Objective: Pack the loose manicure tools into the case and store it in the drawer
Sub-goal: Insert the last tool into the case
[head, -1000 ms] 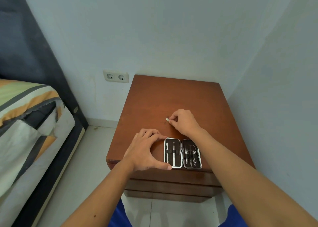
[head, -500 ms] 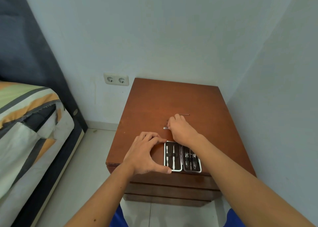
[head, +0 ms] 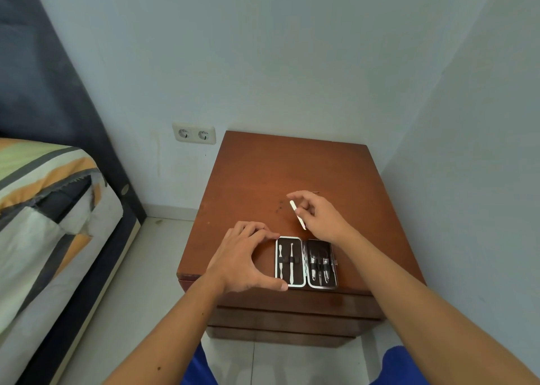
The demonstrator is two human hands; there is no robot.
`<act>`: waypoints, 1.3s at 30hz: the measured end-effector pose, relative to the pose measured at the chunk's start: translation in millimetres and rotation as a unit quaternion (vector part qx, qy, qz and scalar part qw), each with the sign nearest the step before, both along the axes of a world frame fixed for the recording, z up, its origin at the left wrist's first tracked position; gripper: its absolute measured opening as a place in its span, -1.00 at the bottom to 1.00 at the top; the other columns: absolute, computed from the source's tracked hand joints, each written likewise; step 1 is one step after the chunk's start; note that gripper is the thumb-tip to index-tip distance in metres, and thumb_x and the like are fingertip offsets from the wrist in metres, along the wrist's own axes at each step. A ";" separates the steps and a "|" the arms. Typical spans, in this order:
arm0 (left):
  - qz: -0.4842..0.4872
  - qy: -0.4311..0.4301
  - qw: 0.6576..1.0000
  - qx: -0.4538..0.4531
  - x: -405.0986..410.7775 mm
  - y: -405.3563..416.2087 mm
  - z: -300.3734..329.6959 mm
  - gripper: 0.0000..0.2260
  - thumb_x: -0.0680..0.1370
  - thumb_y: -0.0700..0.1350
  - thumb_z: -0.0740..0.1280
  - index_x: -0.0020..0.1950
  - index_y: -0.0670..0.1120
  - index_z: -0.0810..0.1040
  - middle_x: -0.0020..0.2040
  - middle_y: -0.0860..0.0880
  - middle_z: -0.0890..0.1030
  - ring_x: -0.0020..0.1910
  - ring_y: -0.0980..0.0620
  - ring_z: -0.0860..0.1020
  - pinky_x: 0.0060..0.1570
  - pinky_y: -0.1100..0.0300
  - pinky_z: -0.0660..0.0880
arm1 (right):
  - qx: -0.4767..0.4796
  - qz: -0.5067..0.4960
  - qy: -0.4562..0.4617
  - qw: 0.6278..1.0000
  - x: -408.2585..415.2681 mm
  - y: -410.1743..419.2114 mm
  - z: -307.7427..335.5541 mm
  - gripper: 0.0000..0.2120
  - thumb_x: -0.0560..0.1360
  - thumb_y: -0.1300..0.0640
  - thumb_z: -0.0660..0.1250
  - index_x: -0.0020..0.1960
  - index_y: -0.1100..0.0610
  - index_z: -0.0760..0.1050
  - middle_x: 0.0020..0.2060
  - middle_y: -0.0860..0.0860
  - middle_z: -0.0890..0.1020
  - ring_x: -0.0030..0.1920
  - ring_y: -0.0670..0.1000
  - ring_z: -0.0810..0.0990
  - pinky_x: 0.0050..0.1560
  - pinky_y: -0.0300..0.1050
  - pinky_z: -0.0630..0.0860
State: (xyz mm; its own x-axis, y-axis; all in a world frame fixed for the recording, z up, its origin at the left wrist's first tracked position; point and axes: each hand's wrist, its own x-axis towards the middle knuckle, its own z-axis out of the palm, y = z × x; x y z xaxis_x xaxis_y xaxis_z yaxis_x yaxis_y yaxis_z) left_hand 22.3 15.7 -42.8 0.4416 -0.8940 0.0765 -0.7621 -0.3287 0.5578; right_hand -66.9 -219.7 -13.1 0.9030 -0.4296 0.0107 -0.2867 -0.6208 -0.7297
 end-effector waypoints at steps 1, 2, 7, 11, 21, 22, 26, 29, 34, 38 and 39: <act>0.000 0.000 1.000 0.001 0.1 0.0 -0.2 -0.05 0.15 0.63 0.43 0.46 0.26 0.42 0.34 0.32 0.33 0.40 0.25 0.21 0.45 0.14 0.21 | 0.024 -0.001 -0.007 1.000 -3.6 -0.5 1.6 -0.67 0.65 0.27 0.30 0.29 -0.09 0.58 -0.22 -0.03 0.53 -0.26 -0.04 0.54 -0.09 0.01 0.59; 0.000 0.000 1.000 0.002 0.3 0.0 -0.2 -0.05 0.15 0.64 0.42 0.46 0.26 0.42 0.35 0.32 0.33 0.40 0.24 0.22 0.45 0.13 0.21 | 0.051 -0.004 -0.013 0.999 -7.7 -0.1 3.8 -0.69 0.66 0.28 0.30 0.28 -0.05 0.57 -0.20 0.01 0.54 -0.27 -0.04 0.56 -0.11 -0.01 0.62; 0.000 -0.004 1.000 0.004 -0.3 -0.7 0.8 -0.06 0.16 0.61 0.44 0.47 0.26 0.42 0.34 0.33 0.33 0.39 0.25 0.21 0.44 0.15 0.20 | 0.127 -0.004 -0.033 0.991 -31.4 6.6 8.2 -0.77 0.65 0.28 0.34 0.25 0.06 0.57 -0.22 0.01 0.59 -0.27 -0.13 0.60 -0.14 -0.20 0.59; -0.001 -0.005 1.000 0.005 -0.4 -0.3 0.8 -0.07 0.17 0.61 0.45 0.47 0.27 0.41 0.34 0.32 0.34 0.38 0.25 0.21 0.42 0.16 0.19 | 0.119 -0.004 -0.028 0.992 -41.9 10.3 -6.7 -0.78 0.61 0.21 0.42 0.20 -0.04 0.60 -0.23 -0.06 0.60 -0.19 -0.10 0.54 0.01 -0.13 0.52; 0.004 -0.011 1.000 0.002 -0.6 -0.1 1.3 -0.07 0.16 0.60 0.46 0.46 0.27 0.43 0.33 0.32 0.35 0.37 0.26 0.22 0.38 0.21 0.17 | 0.032 0.011 0.026 0.999 -43.6 18.3 -14.2 -0.77 0.58 0.09 0.46 0.15 -0.17 0.54 -0.20 -0.19 0.66 -0.11 -0.12 0.50 0.08 -0.10 0.48; 0.004 -0.010 1.000 0.002 -0.6 -0.1 1.3 -0.07 0.16 0.59 0.47 0.46 0.27 0.43 0.33 0.32 0.35 0.37 0.26 0.21 0.38 0.21 0.16 | 0.011 0.014 0.030 0.999 -44.8 19.0 -13.5 -0.77 0.57 0.09 0.47 0.17 -0.16 0.55 -0.17 -0.18 0.66 -0.05 -0.11 0.49 0.09 -0.16 0.45; 0.004 -0.006 1.000 0.001 -0.8 -0.6 1.1 -0.07 0.16 0.60 0.46 0.46 0.27 0.43 0.33 0.32 0.35 0.37 0.25 0.22 0.39 0.20 0.18 | -0.041 0.015 0.026 0.999 -51.4 20.8 -11.3 -0.72 0.54 0.05 0.51 0.22 -0.07 0.58 -0.03 -0.14 0.62 0.07 -0.22 0.41 0.04 -0.39 0.32; 0.004 -0.009 1.000 0.001 -0.9 -0.6 0.4 -0.07 0.16 0.60 0.46 0.45 0.27 0.43 0.33 0.33 0.35 0.38 0.26 0.21 0.39 0.19 0.19 | -0.033 0.002 0.030 0.999 -51.3 19.8 -9.0 -0.70 0.52 0.03 0.53 0.22 -0.06 0.59 -0.03 -0.13 0.65 0.08 -0.24 0.40 0.01 -0.41 0.30; 0.004 -0.008 1.000 0.002 -0.5 -0.7 0.3 -0.06 0.15 0.62 0.44 0.46 0.27 0.43 0.34 0.32 0.35 0.38 0.26 0.21 0.41 0.17 0.19 | -0.042 0.014 0.049 0.998 -49.6 19.4 -6.6 -0.71 0.47 -0.01 0.57 0.16 -0.10 0.60 -0.03 -0.17 0.63 0.08 -0.24 0.40 0.03 -0.28 0.32; 0.002 -0.010 1.000 0.004 -0.5 -0.6 1.2 -0.07 0.16 0.61 0.45 0.46 0.27 0.41 0.34 0.32 0.35 0.37 0.25 0.21 0.40 0.18 0.18 | -0.083 0.054 0.080 0.992 -54.1 18.4 -5.9 -0.70 0.45 -0.14 0.54 0.14 -0.17 0.56 0.04 -0.26 0.51 0.14 -0.17 0.38 0.21 -0.15 0.40; 0.002 -0.009 1.000 0.003 -0.6 -0.3 1.2 -0.08 0.17 0.60 0.46 0.46 0.27 0.41 0.33 0.32 0.34 0.37 0.25 0.21 0.40 0.19 0.18 | -0.093 0.064 0.085 0.990 -56.4 19.4 -4.9 -0.65 0.45 -0.18 0.52 0.18 -0.17 0.55 0.06 -0.28 0.48 0.17 -0.15 0.37 0.25 -0.13 0.41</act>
State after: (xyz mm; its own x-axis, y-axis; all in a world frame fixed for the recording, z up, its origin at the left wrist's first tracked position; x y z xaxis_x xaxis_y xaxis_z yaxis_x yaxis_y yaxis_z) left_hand 21.7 15.4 -41.7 0.4439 -0.8926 0.0783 -0.7706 -0.3357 0.5418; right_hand -123.4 -200.3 -18.0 0.9457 -0.3155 -0.0785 -0.3055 -0.7797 -0.5466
